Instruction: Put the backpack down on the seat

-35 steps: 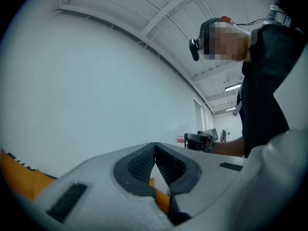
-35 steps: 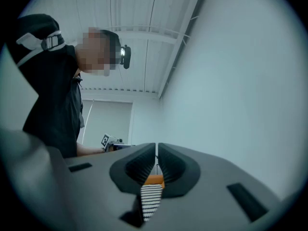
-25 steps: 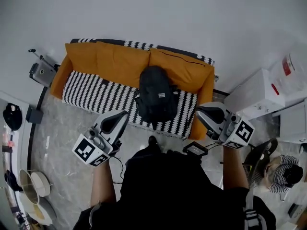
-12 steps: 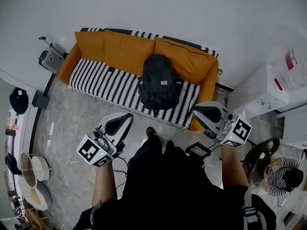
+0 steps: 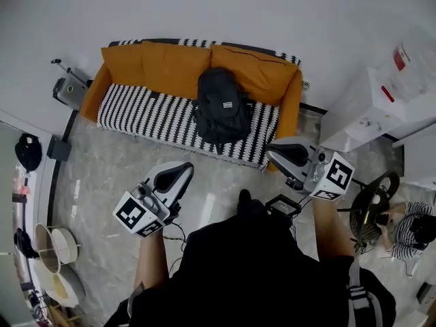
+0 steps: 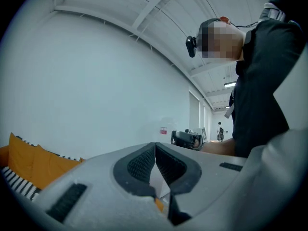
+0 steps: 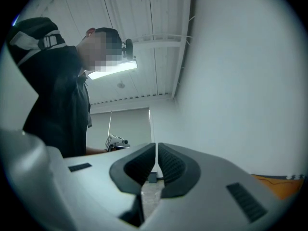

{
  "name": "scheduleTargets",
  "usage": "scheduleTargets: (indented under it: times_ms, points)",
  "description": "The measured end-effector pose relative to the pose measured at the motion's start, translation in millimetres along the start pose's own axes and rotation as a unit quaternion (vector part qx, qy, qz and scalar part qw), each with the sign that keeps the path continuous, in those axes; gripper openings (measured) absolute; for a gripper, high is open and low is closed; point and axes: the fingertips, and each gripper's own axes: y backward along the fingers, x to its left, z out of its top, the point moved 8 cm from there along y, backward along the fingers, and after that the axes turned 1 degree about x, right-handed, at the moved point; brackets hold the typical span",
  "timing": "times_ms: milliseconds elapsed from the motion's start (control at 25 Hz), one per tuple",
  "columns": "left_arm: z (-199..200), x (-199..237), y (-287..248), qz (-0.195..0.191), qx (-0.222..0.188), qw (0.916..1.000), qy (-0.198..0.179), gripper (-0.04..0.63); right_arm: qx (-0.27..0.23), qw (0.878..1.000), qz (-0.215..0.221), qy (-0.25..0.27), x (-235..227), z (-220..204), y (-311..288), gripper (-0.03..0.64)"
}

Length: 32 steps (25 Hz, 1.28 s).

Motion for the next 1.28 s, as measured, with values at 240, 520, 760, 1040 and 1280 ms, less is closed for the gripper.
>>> scheduleTargets:
  times_ms: [240, 520, 760, 1040, 1280]
  points:
    - [-6.0, -39.9, 33.2, -0.025, -0.003, 0.9997, -0.002, 0.021, -0.006, 1.000, -0.003, -0.007, 61.7, 1.7, -3.2, 0.037]
    - [-21.5, -92.0, 88.1, -0.029, 0.003, 0.9996, 0.006, 0.023, 0.006, 0.999, 0.010, -0.032, 133.2, -13.4, -9.9, 0.036]
    - [-40.6, -117.4, 118.8, -0.032, -0.007, 0.9992, 0.023, 0.021, 0.022, 0.999, 0.015, -0.028, 175.9, -14.3, -14.9, 0.037]
    - [-49.9, -139.4, 112.8, -0.036, -0.022, 0.9988, 0.024, 0.022, 0.034, 0.999, 0.016, -0.025, 188.8, -6.9, 0.0, 0.035]
    - [-44.2, -147.8, 97.0, -0.030, -0.012, 0.9988, 0.036, 0.021, 0.028, 0.999, 0.027, -0.023, 180.1, 2.5, 8.9, 0.037]
